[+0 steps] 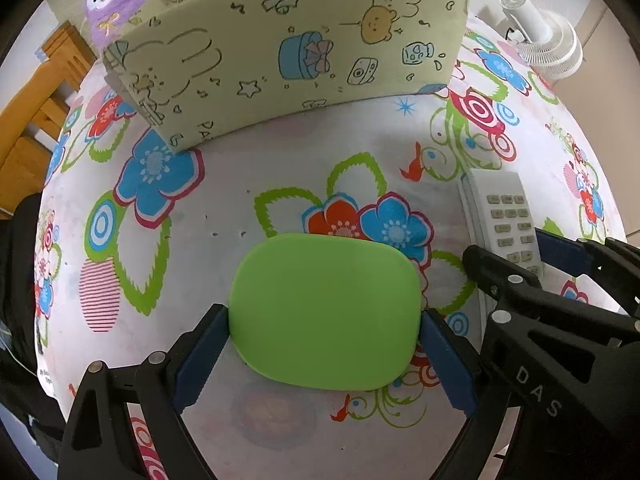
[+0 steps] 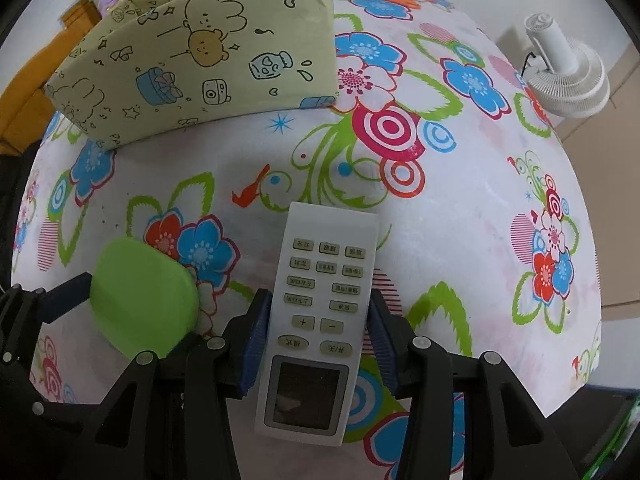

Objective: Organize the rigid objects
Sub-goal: 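Close the left gripper on the green oval lid while the right tool lifts the remote, then carry the green lid with the left tool while the right tool carries the remote over the box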

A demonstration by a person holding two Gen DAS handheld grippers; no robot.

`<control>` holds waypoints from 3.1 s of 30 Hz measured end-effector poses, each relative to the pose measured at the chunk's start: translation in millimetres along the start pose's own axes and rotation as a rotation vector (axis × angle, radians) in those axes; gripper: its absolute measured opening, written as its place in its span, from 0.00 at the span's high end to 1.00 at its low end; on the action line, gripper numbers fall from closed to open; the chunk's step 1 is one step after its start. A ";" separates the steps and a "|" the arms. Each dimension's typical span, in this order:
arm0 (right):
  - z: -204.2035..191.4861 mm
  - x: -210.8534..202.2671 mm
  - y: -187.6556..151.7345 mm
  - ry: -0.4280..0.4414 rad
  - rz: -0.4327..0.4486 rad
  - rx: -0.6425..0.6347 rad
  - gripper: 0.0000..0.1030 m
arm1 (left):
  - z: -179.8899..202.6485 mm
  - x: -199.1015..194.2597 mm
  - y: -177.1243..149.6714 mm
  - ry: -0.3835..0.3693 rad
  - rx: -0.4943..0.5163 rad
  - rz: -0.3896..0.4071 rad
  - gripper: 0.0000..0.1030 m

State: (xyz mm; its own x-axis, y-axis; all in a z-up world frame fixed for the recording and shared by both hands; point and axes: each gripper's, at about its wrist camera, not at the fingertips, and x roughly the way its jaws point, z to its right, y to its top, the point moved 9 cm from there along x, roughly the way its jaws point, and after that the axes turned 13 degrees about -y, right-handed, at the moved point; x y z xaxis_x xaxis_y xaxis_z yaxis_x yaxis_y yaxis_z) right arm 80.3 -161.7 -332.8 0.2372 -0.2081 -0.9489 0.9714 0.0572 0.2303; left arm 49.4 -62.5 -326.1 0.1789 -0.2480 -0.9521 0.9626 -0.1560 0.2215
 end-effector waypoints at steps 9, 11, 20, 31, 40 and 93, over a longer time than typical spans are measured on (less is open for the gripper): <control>7.3 -17.4 11.1 0.009 0.016 -0.003 0.53 | -1.7 -20.3 9.6 -0.006 -0.002 0.021 0.08; 8.2 -23.3 13.7 0.009 0.027 -0.003 0.53 | -4.3 -29.8 11.8 -0.002 0.000 0.033 0.08; 6.6 -54.9 24.6 0.022 0.076 -0.001 0.53 | -8.8 -57.7 19.7 0.012 0.005 0.079 0.08; 2.4 -97.8 36.5 0.034 0.148 0.008 0.53 | -0.9 -85.9 35.1 0.020 0.032 0.136 0.08; -4.0 -127.2 46.5 0.042 0.201 0.008 0.53 | -3.5 -112.6 44.2 0.032 0.058 0.177 0.08; -7.4 -140.1 172.6 0.128 0.261 -0.092 0.53 | -29.5 -135.2 156.0 0.092 -0.034 0.265 0.08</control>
State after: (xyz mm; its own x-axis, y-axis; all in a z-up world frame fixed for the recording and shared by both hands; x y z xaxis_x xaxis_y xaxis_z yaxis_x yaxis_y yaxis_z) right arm 214.7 -115.4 -161.7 0.4700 -0.0510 -0.8812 0.8720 0.1815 0.4546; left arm 181.3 -25.1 -169.1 0.4419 -0.1881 -0.8771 0.8856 -0.0642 0.4599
